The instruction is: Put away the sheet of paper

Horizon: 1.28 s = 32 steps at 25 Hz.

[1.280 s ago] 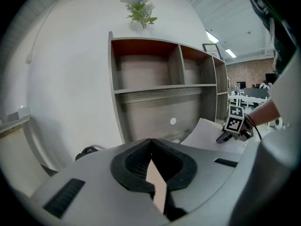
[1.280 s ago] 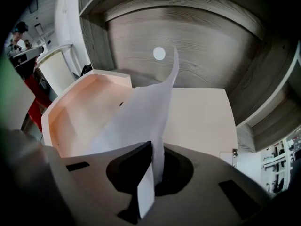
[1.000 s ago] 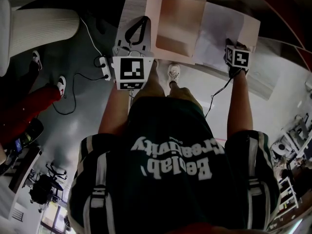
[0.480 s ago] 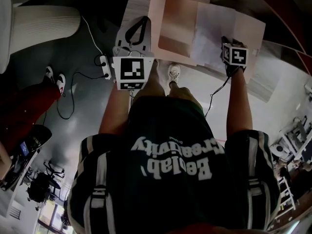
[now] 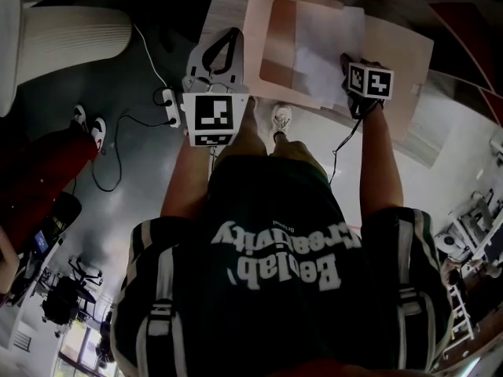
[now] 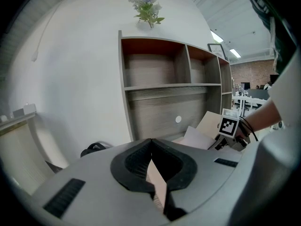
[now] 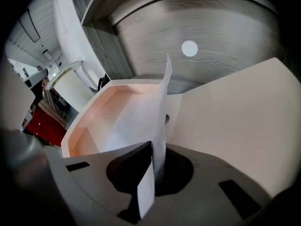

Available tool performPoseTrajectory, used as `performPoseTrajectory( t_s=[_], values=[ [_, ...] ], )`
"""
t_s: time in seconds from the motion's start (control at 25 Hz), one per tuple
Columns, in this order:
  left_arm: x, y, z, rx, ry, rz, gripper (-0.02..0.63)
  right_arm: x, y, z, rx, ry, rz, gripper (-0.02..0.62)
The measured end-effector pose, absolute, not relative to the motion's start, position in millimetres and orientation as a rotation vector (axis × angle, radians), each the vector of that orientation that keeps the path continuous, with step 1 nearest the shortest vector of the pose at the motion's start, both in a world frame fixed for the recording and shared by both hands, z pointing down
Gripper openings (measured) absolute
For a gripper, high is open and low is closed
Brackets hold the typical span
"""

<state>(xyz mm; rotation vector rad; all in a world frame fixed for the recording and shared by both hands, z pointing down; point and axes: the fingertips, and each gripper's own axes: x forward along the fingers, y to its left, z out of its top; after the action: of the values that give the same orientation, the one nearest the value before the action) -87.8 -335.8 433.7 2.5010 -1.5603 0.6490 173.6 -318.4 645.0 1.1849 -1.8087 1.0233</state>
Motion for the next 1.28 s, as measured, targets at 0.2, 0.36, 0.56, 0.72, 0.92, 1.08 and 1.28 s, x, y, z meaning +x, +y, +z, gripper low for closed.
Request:
performPoseTrajectory(
  t_s=[0.2, 0.36, 0.56, 0.72, 0.92, 1.08, 1.28],
  values=[
    [-93, -333, 432, 2.491, -1.570, 0.641, 0.018, 158, -316, 648, 1.177, -1.825, 1.094, 0.034],
    [-97, -333, 433, 2.484, -1.575, 0.643, 0.019, 143, -313, 653, 1.165, -1.833, 1.174, 0.034],
    [-104, -334, 432, 2.478, -1.574, 0.642, 0.019, 127, -311, 658, 1.151, -1.830, 1.235, 0.034],
    [-105, -334, 432, 2.478, -1.573, 0.642, 0.019, 118, -312, 658, 1.140, -1.837, 1.242, 0.035],
    [-105, -334, 433, 2.479, -1.568, 0.640, 0.018, 108, -314, 659, 1.124, -1.846, 1.253, 0.035],
    [-109, -335, 432, 2.477, -1.568, 0.642, 0.019, 95, -315, 658, 1.099, -1.855, 1.264, 0.035],
    [-112, -335, 433, 2.473, -1.574, 0.643, 0.018, 82, -316, 660, 1.057, -1.866, 1.243, 0.035]
  ],
)
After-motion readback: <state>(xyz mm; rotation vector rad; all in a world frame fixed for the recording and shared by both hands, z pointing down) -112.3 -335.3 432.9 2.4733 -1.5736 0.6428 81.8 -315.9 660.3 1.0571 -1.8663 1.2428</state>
